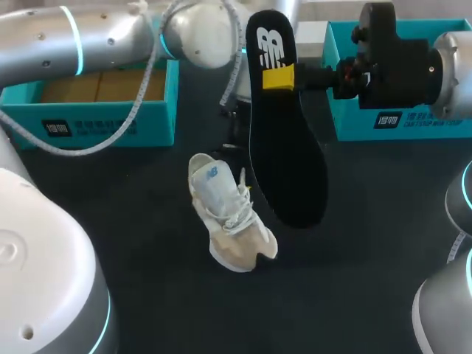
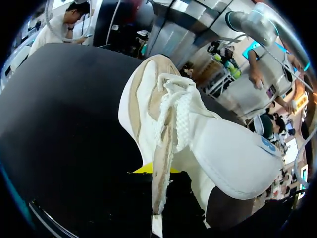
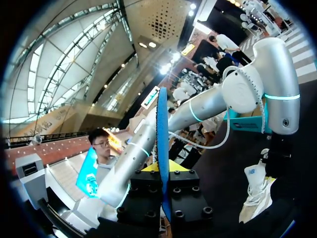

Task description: Take the shoe out of the shoebox, open the shoe tongue, remove and reinsert the insole, then place the shoe into the shoebox

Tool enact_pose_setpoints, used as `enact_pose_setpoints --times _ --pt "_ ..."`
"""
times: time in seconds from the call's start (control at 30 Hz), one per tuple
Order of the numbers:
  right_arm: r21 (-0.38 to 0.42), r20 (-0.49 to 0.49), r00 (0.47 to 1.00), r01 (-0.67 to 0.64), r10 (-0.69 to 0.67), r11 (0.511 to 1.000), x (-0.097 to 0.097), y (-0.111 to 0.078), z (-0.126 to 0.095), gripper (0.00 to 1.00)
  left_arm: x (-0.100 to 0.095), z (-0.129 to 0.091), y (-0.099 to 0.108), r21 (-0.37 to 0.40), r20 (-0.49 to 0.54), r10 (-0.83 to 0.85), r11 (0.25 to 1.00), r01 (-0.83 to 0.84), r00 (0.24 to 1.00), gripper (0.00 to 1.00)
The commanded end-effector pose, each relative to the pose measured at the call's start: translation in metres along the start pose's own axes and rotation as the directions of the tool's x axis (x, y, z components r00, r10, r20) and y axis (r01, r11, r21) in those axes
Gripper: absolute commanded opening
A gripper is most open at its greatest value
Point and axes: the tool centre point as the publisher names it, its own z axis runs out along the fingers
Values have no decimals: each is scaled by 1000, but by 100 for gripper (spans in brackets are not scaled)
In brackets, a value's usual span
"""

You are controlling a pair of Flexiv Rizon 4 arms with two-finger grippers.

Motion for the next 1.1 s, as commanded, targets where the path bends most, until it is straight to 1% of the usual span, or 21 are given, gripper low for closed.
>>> enact_pose_setpoints --times 0.03,0.07,0.17,0.3,0.37,0.43,0.57,0.77,0.87,1.1 --pt "-1 2 1000 -1 1 1000 0 0 4 0 -5 -6 -5 -154 -265 138 971 -184 954 0" --pt "-1 2 1000 -1 1 1000 0 0 4 0 -6 -6 -5 -179 -277 153 962 -207 949 0" --pt "-1 2 1000 -1 1 1000 0 0 4 0 -8 -5 -6 -221 -292 150 951 -219 945 0" --pt "-1 2 1000 -1 1 1000 0 0 4 0 -18 0 -4 -266 -320 88 947 -178 943 0" --pt "-1 2 1000 -1 1 1000 0 0 4 0 -24 4 -1 -297 -326 75 938 -178 942 0" --pt "-1 2 1000 -1 1 1000 0 0 4 0 -29 8 1 -313 -334 89 928 -200 938 0" --pt "-1 2 1000 -1 1 1000 0 0 4 0 -36 16 3 -353 -341 61 916 -188 938 0" --pt "-1 2 1000 -1 1 1000 0 0 4 0 -39 28 8 -379 -346 39 908 -177 937 0" --pt "-1 2 1000 -1 1 1000 0 0 4 0 -42 34 8 -411 -353 -3 899 -152 936 0" --pt "-1 2 1000 -1 1 1000 0 0 4 0 -46 47 13 -407 -356 -10 902 -146 934 0"
